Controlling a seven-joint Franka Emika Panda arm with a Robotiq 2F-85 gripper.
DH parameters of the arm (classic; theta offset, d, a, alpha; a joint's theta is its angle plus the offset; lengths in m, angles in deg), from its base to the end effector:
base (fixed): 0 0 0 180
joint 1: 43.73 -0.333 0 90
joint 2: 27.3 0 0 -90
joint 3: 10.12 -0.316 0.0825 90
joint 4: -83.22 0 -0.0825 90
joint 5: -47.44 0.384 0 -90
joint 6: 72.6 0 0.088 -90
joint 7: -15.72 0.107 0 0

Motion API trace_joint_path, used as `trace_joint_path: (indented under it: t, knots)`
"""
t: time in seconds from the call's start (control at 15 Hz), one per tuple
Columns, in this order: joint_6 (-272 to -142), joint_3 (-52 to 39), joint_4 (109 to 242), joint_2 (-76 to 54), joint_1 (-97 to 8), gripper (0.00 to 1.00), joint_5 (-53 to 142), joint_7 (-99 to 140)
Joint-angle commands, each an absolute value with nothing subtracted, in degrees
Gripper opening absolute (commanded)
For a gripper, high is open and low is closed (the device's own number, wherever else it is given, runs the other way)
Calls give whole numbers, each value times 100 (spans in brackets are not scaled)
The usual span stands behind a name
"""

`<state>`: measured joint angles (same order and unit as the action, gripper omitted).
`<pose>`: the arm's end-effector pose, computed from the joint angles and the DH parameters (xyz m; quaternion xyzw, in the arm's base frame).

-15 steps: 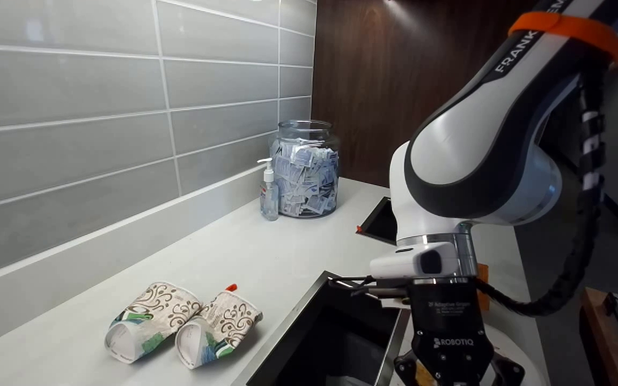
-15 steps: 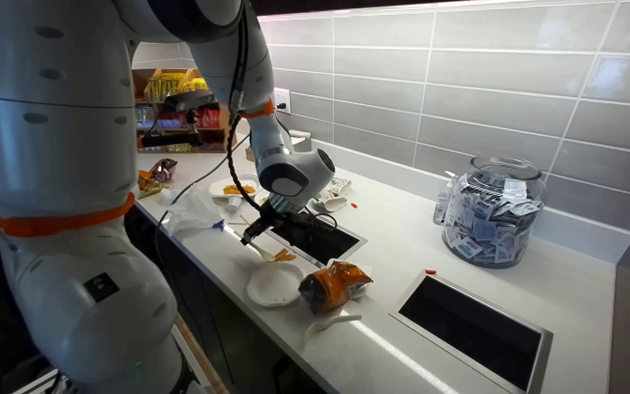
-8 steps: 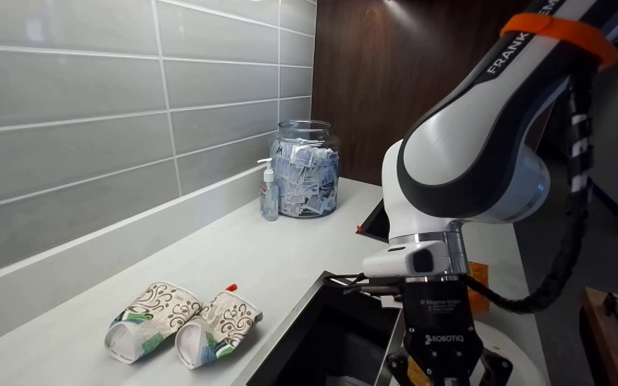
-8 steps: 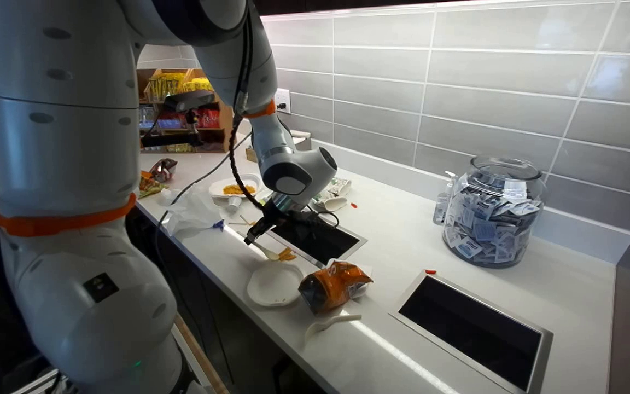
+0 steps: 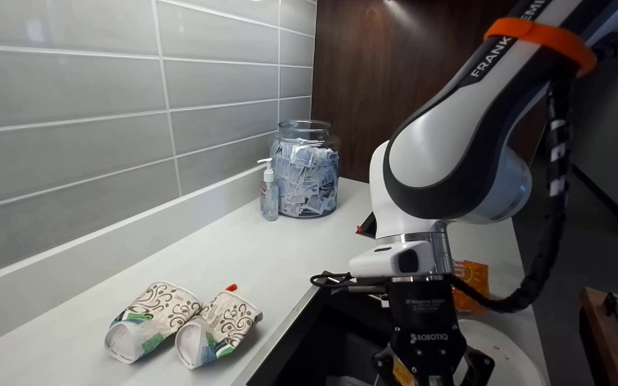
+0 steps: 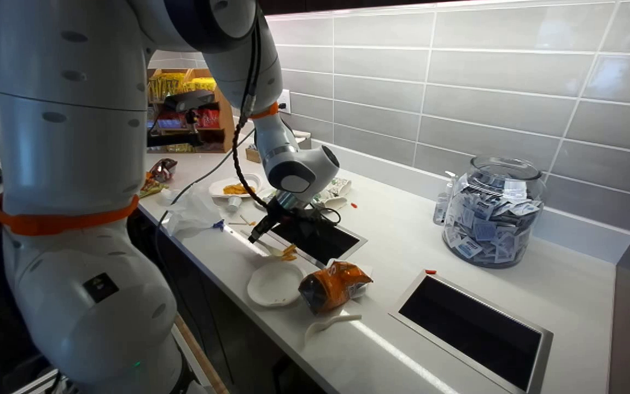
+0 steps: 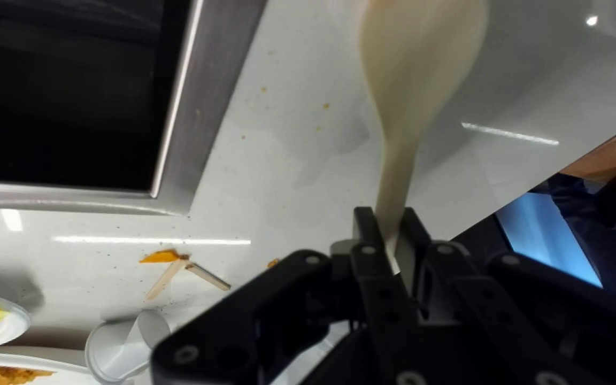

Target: Use the white spoon to push the orange snacks on the counter into the trash chute.

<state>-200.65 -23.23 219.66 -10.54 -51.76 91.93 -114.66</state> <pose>0.4195 0.1909 0.1809 -0.5004 -0.7957 -0.1020 0.3256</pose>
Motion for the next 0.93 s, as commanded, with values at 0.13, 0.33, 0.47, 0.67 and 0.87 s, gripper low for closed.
trace_joint_path:
  t: [0.13, 0.33, 0.47, 0.67, 0.87]
  knots:
    - [-20019, -2337, 21688, -863, -5182, 3, 8864, -11348]
    - [-20073, -2351, 21587, -861, -5198, 3, 8723, -11294]
    - [-20093, -2361, 21520, -854, -5190, 3, 8638, -11275]
    - [-20122, -2380, 21438, -839, -5177, 3, 8580, -11309]
    - [-20083, -2416, 21378, -846, -5160, 3, 8642, -11312]
